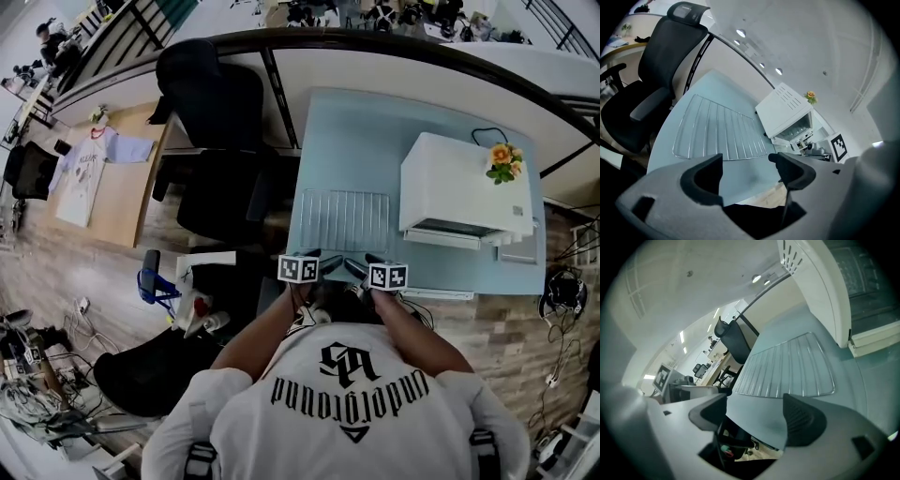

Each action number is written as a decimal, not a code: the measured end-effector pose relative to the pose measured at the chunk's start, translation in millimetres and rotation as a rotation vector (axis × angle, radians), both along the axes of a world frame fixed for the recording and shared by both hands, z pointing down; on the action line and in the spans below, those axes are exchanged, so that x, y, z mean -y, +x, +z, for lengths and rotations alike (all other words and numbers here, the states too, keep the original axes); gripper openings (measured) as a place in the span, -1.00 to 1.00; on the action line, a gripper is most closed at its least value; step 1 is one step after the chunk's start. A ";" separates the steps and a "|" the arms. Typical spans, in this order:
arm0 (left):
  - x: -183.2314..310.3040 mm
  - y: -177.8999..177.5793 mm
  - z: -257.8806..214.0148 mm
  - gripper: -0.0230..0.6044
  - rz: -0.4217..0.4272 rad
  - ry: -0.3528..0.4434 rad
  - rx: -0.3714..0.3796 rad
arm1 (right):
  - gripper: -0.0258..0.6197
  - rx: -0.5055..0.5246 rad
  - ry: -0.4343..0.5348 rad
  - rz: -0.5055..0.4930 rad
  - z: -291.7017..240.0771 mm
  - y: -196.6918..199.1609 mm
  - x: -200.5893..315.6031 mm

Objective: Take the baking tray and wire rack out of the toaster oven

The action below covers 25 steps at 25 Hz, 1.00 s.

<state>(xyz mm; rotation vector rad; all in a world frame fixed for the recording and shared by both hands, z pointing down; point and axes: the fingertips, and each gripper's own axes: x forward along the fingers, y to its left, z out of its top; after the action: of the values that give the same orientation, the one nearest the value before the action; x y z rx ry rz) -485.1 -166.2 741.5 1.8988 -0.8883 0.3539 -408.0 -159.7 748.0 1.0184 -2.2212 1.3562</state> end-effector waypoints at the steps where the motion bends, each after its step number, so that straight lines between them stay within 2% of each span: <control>1: 0.0 -1.3 -5.6 0.27 0.004 0.019 0.004 | 0.20 0.000 0.017 0.003 -5.9 -0.4 1.0; 6: -0.5 -7.1 -39.1 0.26 0.020 0.123 0.020 | 0.19 0.005 0.125 0.005 -43.8 -2.5 3.7; 13: -8.0 -15.5 -87.5 0.19 0.043 0.302 0.049 | 0.11 0.031 0.300 -0.043 -104.6 -9.9 -7.4; 21: -21.7 -22.4 -161.8 0.09 0.046 0.544 0.099 | 0.00 0.009 0.552 -0.094 -179.6 -15.3 -21.3; 25: -29.9 -18.9 -198.2 0.01 0.059 0.647 0.094 | -0.09 -0.020 0.671 -0.105 -212.9 -14.9 -26.0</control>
<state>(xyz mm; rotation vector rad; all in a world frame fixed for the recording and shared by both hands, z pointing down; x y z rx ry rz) -504.0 -136.2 543.3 2.5197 -1.0992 0.2016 -422.8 -133.6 535.1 1.0776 -2.7338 0.5413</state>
